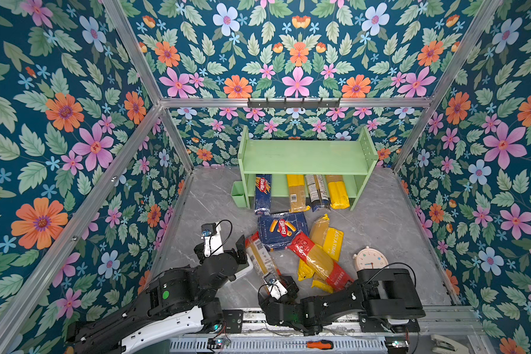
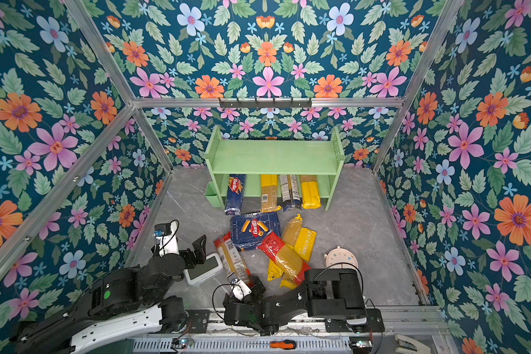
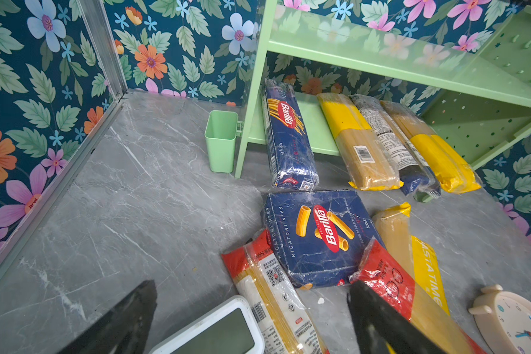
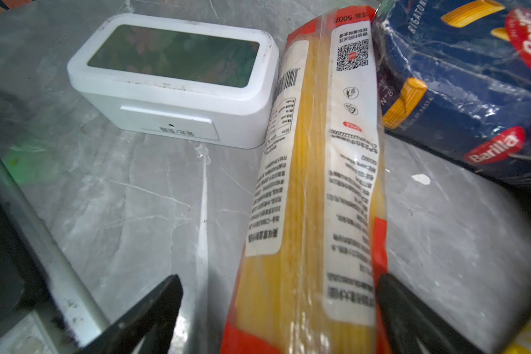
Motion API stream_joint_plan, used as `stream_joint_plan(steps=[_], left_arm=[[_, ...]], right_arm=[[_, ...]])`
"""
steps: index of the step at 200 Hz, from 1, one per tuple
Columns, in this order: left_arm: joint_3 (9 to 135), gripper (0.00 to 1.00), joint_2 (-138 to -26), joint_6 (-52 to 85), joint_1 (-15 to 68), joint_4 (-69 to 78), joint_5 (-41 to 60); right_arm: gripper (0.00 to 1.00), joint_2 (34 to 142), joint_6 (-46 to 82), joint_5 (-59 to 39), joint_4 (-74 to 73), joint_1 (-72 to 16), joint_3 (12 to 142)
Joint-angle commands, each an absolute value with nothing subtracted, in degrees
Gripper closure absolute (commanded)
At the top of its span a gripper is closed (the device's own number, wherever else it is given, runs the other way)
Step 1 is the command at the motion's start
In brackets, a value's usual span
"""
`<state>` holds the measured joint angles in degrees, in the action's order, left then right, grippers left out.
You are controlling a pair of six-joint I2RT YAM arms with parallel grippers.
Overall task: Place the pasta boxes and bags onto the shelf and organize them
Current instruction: 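Move the right gripper to the red-banded spaghetti bag nearest the robot and grasp it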
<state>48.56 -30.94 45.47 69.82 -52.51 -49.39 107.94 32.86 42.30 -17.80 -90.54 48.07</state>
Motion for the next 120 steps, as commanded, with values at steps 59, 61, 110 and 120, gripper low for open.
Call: stream_joint_plan(steps=[59,61,110,120], left_arm=[[49.2,0.0,-33.0,44.7,69.8,-51.4,-49.7],[49.4,0.0,-33.0,44.7,69.8,-51.3,-49.6],[49.7,0.0,-34.4,44.5,69.8,-50.8,-49.2],[49.9,0.0,-34.4,44.4,69.8,-50.8,-49.0]], right_arm=[[0.01,106.6,35.2,43.3,-18.1,-90.4,45.2],[0.01,106.7,35.1,43.3,-18.2,-90.4,45.3],[0.01,109.7,32.9,42.8,-23.7,-90.2,45.0],[0.01,110.4,32.9,42.9,-24.5,-90.0,44.9]])
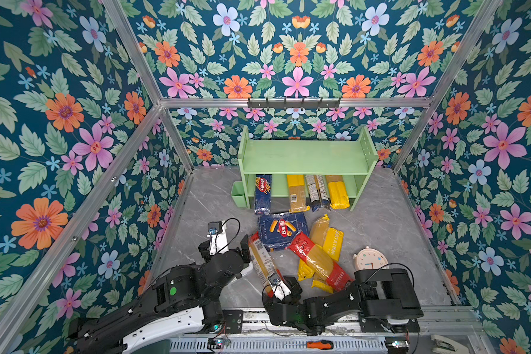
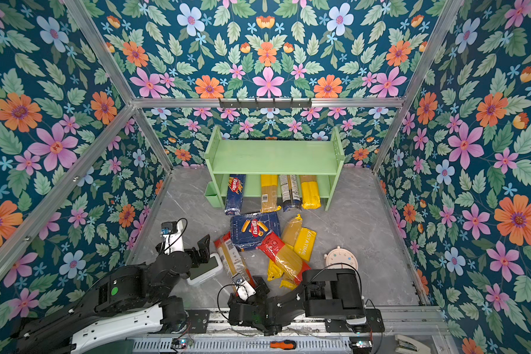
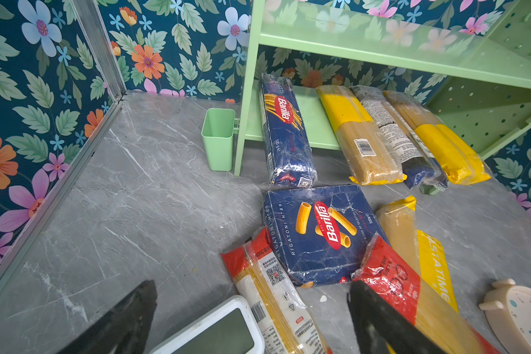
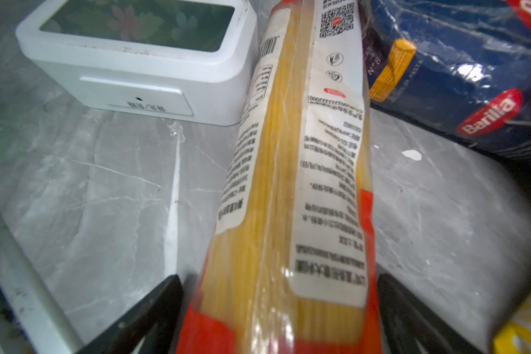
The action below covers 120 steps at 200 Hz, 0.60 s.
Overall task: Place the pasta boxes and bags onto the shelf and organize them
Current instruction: 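Move the right gripper to the red-banded spaghetti bag nearest the robot and grasp it, then lift the red-banded bag and carry it toward the shelf's lower tier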
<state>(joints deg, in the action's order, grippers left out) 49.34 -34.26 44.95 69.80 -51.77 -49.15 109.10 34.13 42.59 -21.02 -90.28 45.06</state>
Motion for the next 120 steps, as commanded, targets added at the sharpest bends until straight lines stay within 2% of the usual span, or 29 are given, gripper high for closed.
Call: stream_joint_plan(steps=[1,42,56,80,99,120], left_arm=[[49.9,0.0,-34.4,44.5,69.8,-50.8,-49.0],[50.4,0.0,-34.1,44.4,69.9,-51.0,-48.8],[50.4,0.0,-34.2,44.4,69.8,-51.0,-48.8],[50.6,0.0,-34.4,44.3,69.8,-51.0,-48.9],[50.8,0.0,-34.5,44.1,69.8,-50.8,-49.0],[51.1,0.0,-34.6,43.9,69.8,-51.0,-49.1]], right_arm=[[0.01,110.5,32.9,42.9,-24.6,-90.0,44.8],[0.06,111.8,33.1,42.1,-27.4,-88.9,43.5],[0.18,111.6,33.2,42.1,-27.5,-88.9,43.2],[0.5,111.1,33.4,42.5,-26.7,-88.9,43.1],[0.62,110.3,33.1,42.6,-26.4,-88.9,42.9],[0.67,108.6,32.4,42.5,-26.4,-88.9,42.6]])
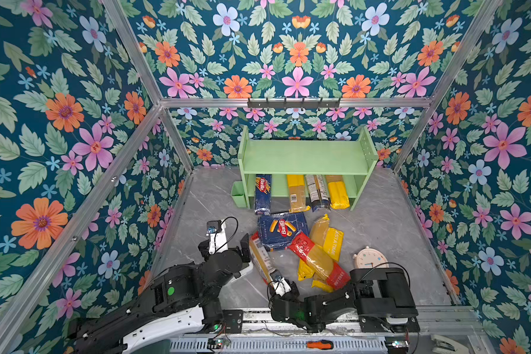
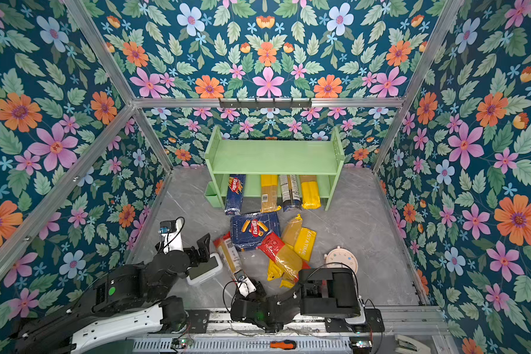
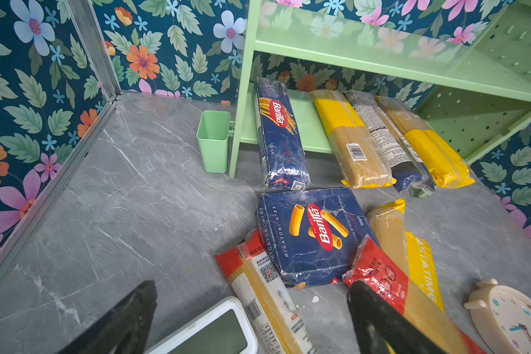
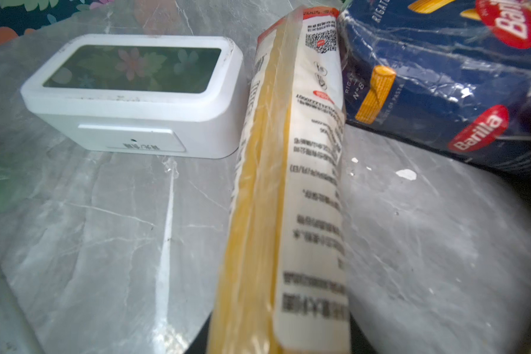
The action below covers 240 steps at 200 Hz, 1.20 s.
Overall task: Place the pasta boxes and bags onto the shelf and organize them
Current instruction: 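Lift the red-banded bag and carry it toward the shelf's lower tier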
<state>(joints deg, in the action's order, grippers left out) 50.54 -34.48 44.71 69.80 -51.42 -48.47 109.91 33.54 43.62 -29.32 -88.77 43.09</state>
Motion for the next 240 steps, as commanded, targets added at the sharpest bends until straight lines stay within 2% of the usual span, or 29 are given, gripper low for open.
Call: stream_joint_plan(steps=[1,37,75,175,240], left_arm=[[51.1,0.0,-34.6,43.9,69.8,-51.0,-49.1],[51.1,0.0,-33.7,44.0,69.8,-51.2,-49.3],[50.9,0.0,-32.8,44.2,69.8,-51.1,-49.4],[50.6,0.0,-33.0,44.7,69.8,-51.6,-49.8],[50.8,0.0,-35.0,43.8,69.8,-49.8,-49.1]], right_arm=[[0.67,108.6,32.3,42.5,-26.4,-88.9,42.5],[0.76,104.4,30.8,42.9,-25.7,-89.2,42.0],[0.8,100.3,29.9,43.7,-24.1,-89.5,41.6],[0.84,87.6,30.6,51.2,-17.1,-90.8,39.1],[0.83,75.9,29.4,61.1,-7.1,-90.8,38.1]])
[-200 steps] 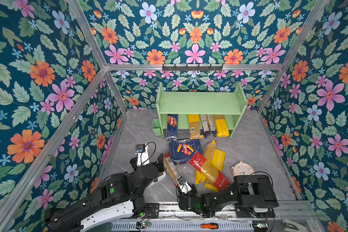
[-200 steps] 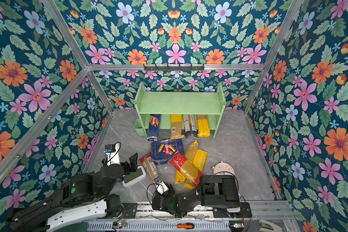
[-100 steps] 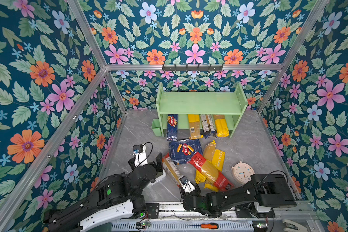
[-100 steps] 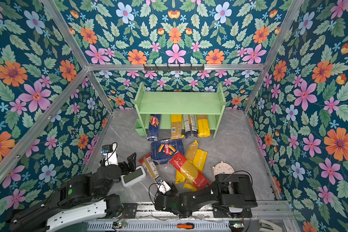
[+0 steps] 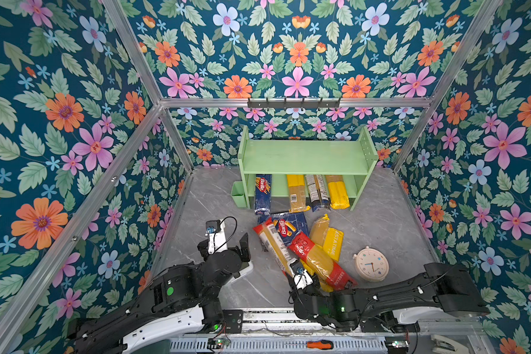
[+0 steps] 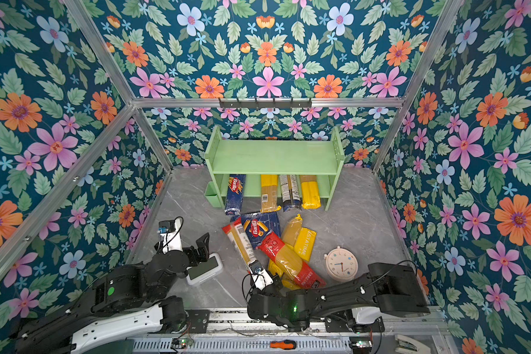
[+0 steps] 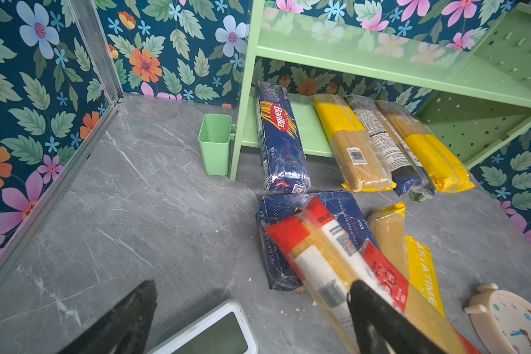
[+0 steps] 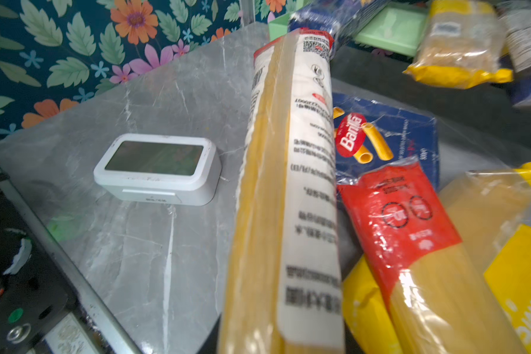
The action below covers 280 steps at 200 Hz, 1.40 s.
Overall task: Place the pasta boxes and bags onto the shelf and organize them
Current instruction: 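Lift the red-banded bag and carry it toward the shelf's lower tier, then lower the red-banded bag onto the lower tier beside the blue Barilla box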
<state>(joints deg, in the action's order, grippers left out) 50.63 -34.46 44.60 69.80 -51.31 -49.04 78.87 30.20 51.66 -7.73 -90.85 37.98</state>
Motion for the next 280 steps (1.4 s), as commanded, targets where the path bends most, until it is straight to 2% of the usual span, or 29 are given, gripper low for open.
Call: stream_joint_plan(steps=[1,49,83,126,191,280], left_arm=[[50.8,0.0,-35.0,43.7,69.8,-49.8,-49.1],[50.0,0.0,-36.5,43.1,69.8,-47.0,-49.4],[49.9,0.0,-36.9,42.5,69.8,-46.1,-49.6],[50.4,0.0,-36.5,41.6,69.8,-46.1,-50.4],[50.3,0.0,-34.4,39.8,69.8,-46.3,-52.0],[51.9,0.0,-31.1,38.5,69.8,-48.2,-51.6]], right_arm=[[0.83,75.7,29.4,61.2,-7.0,-90.7,38.1],[0.82,71.6,35.7,64.0,5.6,-84.9,40.4],[0.82,71.6,30.0,62.7,1.0,-79.9,42.1],[0.82,74.0,27.3,55.7,-1.8,-71.2,46.0],[0.82,82.6,24.1,49.7,-3.4,-64.1,55.9],[0.82,97.8,25.0,48.5,-5.9,-61.0,67.9]])
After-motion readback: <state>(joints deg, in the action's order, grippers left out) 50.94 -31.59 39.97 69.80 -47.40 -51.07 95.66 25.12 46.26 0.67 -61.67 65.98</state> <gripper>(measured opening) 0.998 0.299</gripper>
